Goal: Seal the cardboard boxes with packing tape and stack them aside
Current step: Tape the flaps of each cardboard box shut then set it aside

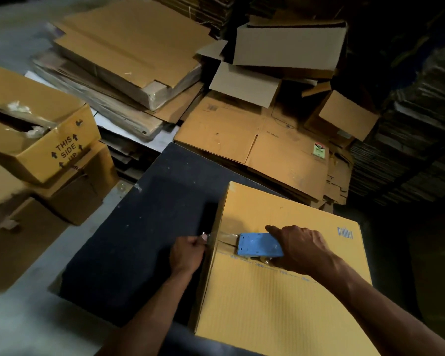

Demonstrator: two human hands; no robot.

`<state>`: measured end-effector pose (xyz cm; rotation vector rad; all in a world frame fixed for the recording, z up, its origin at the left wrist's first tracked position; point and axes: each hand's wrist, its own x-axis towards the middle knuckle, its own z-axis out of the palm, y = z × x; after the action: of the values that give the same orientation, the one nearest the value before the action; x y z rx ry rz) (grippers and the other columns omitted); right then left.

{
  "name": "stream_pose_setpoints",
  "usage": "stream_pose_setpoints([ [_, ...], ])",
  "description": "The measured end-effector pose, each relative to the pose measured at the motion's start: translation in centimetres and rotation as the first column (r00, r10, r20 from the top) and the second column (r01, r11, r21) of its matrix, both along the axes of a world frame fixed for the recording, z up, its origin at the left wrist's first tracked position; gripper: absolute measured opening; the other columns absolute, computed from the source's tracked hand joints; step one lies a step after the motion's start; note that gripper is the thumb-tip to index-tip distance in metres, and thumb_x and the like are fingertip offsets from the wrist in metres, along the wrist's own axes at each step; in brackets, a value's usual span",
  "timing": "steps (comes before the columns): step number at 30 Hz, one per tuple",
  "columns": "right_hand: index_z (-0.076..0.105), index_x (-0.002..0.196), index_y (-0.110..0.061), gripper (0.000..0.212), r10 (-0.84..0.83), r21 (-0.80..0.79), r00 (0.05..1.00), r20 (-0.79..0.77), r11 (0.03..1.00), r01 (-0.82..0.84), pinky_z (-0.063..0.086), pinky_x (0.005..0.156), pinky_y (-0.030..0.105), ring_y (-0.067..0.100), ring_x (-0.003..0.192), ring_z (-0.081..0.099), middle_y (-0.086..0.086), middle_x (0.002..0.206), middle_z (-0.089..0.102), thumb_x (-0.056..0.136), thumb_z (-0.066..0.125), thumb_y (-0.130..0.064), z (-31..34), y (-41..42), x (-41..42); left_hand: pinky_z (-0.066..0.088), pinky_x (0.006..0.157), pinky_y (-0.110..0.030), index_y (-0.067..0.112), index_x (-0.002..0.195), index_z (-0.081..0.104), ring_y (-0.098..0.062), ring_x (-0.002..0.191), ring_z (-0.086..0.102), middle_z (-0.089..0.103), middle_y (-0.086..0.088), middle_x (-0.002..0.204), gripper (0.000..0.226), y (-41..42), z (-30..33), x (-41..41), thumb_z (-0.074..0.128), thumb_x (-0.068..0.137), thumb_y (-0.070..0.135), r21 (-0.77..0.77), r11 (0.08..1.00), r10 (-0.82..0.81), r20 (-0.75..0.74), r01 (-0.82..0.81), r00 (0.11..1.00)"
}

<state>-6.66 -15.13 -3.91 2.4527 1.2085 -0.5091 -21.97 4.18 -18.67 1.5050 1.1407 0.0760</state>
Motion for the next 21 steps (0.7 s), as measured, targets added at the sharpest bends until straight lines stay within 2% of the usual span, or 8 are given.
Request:
stream_pose_setpoints([
  [4,0.026,0.157,-0.032,0.089,0.001,-0.035,1.000,-0.009,0.999,-0.001,0.052,0.091,0.033,0.015,0.116,0.061,-0.007,0.131,0.060,0.086,0.065,-0.070,0.1,0.9,-0.2,0.035,0.052,-0.024,0.022,0.092,0.078,-0.007,0.063,0.055,0.057,0.011,0.066,0.034,-1.9,-1.3,0.2,0.058,0.103,0.046,0.205,0.975,-0.068,-0.087,0.084,0.994],
  [8,0.031,0.153,-0.030,0.088,-0.011,-0.101,1.000,-0.010,0.995,0.010,0.052,0.098,0.038,0.017,0.120,0.058,-0.006,0.133,0.059,0.084,0.066,-0.072,0.5,1.8,-0.2,0.034,0.053,-0.023,0.024,0.084,0.070,-0.015,0.074,0.063,0.063,0.008,0.075,0.035,-1.7,-2.8,-0.3,0.063,0.097,0.055,0.183,0.982,-0.024,-0.082,0.039,0.996],
  [10,0.029,0.154,-0.029,0.090,0.004,-0.146,1.000,0.010,0.989,-0.002,0.049,0.103,0.041,0.019,0.126,0.052,-0.005,0.138,0.055,0.084,0.066,-0.072,0.5,2.0,-0.6,0.045,0.064,-0.026,0.022,0.087,0.069,-0.019,0.084,0.067,0.069,0.005,0.086,0.036,-1.4,-4.3,-0.9,0.064,0.096,0.056,0.079,0.993,-0.073,-0.155,0.086,0.985],
  [12,0.023,0.158,-0.028,0.099,0.010,-0.167,1.000,0.026,0.986,-0.005,0.045,0.107,0.044,0.021,0.132,0.046,-0.002,0.146,0.048,0.082,0.067,-0.075,0.4,2.3,-0.9,0.053,0.083,-0.034,0.024,0.093,0.069,-0.024,0.099,0.069,0.072,0.000,0.100,0.019,-1.5,-5.7,-1.4,0.065,0.099,0.041,0.026,0.988,-0.143,-0.225,0.152,0.964],
  [15,0.001,0.163,-0.033,0.116,0.029,-0.168,0.998,0.047,0.986,-0.021,0.041,0.111,0.046,0.025,0.143,0.034,0.001,0.158,0.031,0.079,0.066,-0.078,0.7,2.6,-1.2,0.052,0.090,-0.033,0.030,0.097,0.070,-0.022,0.106,0.068,0.072,-0.001,0.108,0.006,-1.7,-4.8,-1.8,0.065,0.100,0.027,0.034,0.999,-0.026,-0.001,0.026,1.000],
  [17,-0.004,0.162,-0.040,0.114,0.071,-0.146,0.997,0.030,0.987,-0.066,0.039,0.112,0.046,0.025,0.145,0.030,0.000,0.161,0.026,0.081,0.067,-0.075,0.9,2.6,-1.6,0.046,0.088,-0.018,0.026,0.127,0.066,-0.011,0.115,0.061,0.065,0.008,0.125,0.027,-1.8,-2.2,-1.9,0.058,0.104,0.039,0.019,0.999,0.037,0.212,-0.042,0.977],
  [19,0.003,0.161,-0.045,0.102,0.113,-0.112,0.993,-0.022,0.987,-0.115,0.038,0.114,0.044,0.023,0.143,0.031,-0.001,0.159,0.026,0.086,0.067,-0.067,0.9,2.3,-2.1,0.038,0.101,-0.011,0.029,0.155,0.042,-0.001,0.137,0.046,0.046,0.015,0.152,0.058,-2.4,-0.1,-1.9,0.054,0.104,0.053,-0.011,0.994,-0.095,0.402,0.109,0.911],
  [21,0.014,0.161,-0.045,0.084,0.154,-0.098,0.987,-0.053,0.983,-0.158,0.038,0.114,0.042,0.022,0.140,0.035,0.000,0.158,0.028,0.094,0.064,-0.057,0.9,2.0,-2.5,0.024,0.120,-0.021,0.034,0.166,0.009,-0.001,0.155,0.015,0.009,0.014,0.172,0.084,-3.5,0.2,-2.1,0.051,0.099,0.063,0.172,0.913,-0.409,0.406,0.371,0.817],
])
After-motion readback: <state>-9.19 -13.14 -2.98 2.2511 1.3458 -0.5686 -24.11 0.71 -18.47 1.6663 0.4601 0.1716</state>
